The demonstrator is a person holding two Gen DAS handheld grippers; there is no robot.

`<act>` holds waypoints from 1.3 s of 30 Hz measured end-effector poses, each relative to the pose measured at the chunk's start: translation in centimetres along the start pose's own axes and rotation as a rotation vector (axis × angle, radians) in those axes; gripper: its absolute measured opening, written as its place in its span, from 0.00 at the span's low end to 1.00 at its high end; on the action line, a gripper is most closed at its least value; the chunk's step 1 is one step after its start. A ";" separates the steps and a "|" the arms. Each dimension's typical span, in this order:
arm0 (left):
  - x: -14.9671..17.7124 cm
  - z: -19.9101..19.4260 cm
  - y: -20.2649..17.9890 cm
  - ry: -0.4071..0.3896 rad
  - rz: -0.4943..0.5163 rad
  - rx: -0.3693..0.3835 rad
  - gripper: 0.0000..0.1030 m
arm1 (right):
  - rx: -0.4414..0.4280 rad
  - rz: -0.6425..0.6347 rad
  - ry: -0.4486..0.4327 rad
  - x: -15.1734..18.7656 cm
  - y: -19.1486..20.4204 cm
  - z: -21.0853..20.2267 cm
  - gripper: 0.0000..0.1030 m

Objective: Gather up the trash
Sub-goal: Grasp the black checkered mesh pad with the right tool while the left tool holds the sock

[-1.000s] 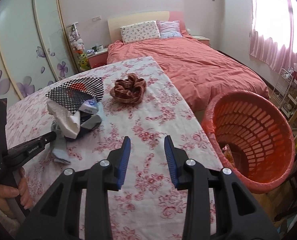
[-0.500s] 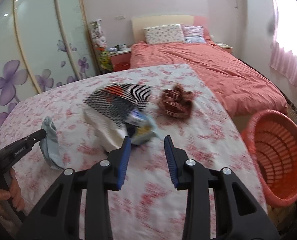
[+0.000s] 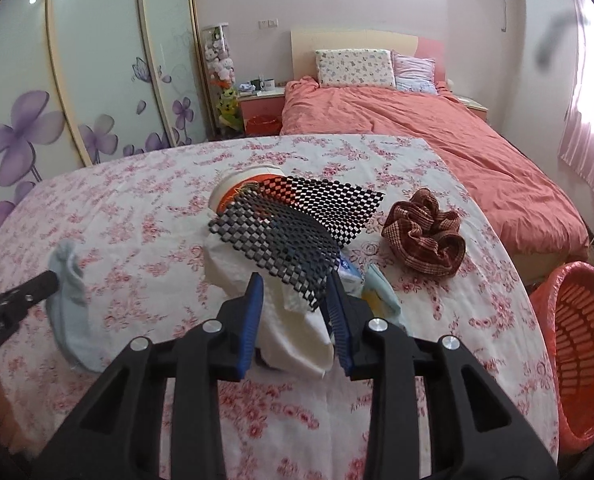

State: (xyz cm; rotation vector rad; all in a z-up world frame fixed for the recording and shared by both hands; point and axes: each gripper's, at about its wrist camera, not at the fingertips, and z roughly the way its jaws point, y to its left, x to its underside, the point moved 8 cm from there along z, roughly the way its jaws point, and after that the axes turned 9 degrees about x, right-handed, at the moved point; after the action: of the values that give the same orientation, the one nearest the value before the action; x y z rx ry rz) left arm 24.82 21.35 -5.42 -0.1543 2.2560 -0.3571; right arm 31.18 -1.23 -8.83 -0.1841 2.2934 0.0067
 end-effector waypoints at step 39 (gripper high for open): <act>-0.3 -0.7 -5.8 -0.009 0.056 0.077 0.07 | 0.013 0.063 -0.027 -0.4 -5.1 -2.8 0.08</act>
State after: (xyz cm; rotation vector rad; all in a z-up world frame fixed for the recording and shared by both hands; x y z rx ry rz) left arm 24.47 16.06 -3.04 -0.0527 2.2293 -0.4120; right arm 30.11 -6.38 -6.38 -0.1044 2.2704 0.0260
